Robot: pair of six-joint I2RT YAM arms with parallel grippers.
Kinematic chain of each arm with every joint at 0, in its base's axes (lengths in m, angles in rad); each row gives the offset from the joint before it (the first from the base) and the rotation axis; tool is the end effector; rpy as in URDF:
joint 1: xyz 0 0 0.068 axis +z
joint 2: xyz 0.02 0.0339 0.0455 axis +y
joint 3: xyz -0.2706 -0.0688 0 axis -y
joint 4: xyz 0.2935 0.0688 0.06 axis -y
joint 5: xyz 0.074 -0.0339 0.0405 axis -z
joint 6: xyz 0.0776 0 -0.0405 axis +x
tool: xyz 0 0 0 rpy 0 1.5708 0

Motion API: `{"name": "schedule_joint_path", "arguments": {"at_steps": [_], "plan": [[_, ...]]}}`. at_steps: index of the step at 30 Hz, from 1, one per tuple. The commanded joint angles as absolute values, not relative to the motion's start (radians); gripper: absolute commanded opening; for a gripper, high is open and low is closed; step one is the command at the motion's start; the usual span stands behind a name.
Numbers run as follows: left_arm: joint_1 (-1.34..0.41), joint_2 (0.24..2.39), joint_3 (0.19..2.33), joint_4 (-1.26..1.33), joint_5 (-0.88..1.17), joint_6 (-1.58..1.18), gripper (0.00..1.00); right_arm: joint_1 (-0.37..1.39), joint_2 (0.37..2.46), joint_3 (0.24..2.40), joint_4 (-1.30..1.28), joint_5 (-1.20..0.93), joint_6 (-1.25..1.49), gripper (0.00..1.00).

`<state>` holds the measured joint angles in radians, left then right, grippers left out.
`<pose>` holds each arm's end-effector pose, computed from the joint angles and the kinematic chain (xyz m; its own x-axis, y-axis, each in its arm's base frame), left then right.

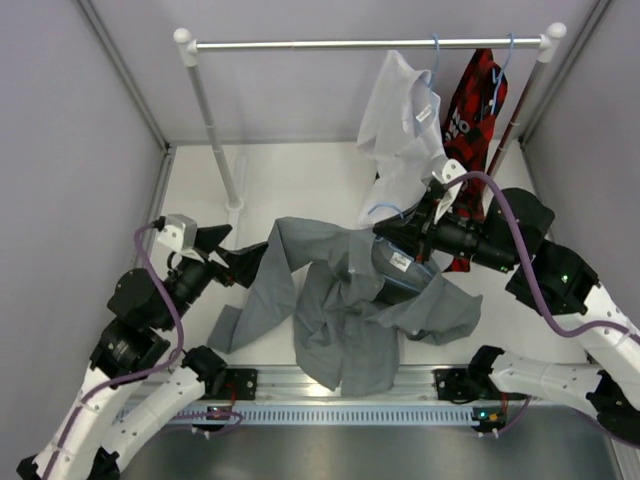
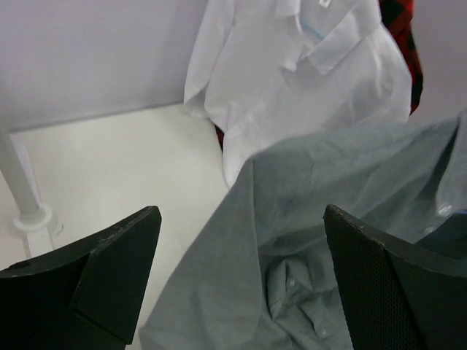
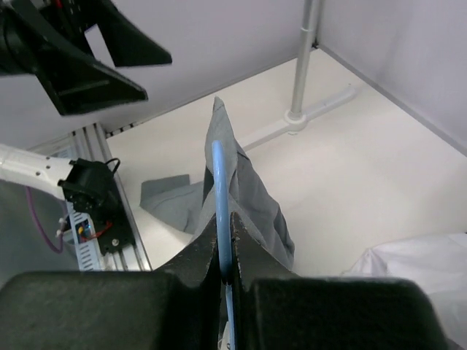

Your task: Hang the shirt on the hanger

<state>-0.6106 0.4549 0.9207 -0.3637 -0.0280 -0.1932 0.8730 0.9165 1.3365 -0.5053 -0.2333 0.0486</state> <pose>0.1348 -0.0917 0.4333 -0.0237 -0.2177 -0.9757 0.5561 0.8082 -0.1938 0.1455 0.2014 0.4899 -0.0981 -0.0434 -0.9942 -0.8898 0.4513 0.0681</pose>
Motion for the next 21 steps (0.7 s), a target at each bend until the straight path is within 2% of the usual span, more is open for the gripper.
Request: {"name": "schedule_joint_path", "arguments": {"at_steps": [1, 6, 16, 21], "plan": [[-0.609, 0.469, 0.828, -0.347, -0.084, -0.293, 0.96, 0.854, 0.903, 1.422, -0.552, -0.135, 0.074, 0.00], [-0.609, 0.581, 0.758, -0.273, -0.025, -0.344, 0.88, 0.853, 0.930, 1.463, -0.568, -0.124, 0.095, 0.00], [-0.609, 0.715, 0.698, -0.101, 0.035, -0.373, 0.88, 0.853, 0.980, 1.477, -0.571, -0.153, 0.095, 0.00], [-0.609, 0.776, 0.692, -0.071, -0.064, -0.377, 0.85, 0.854, 0.991, 1.482, -0.568, -0.196, 0.106, 0.00]]}}
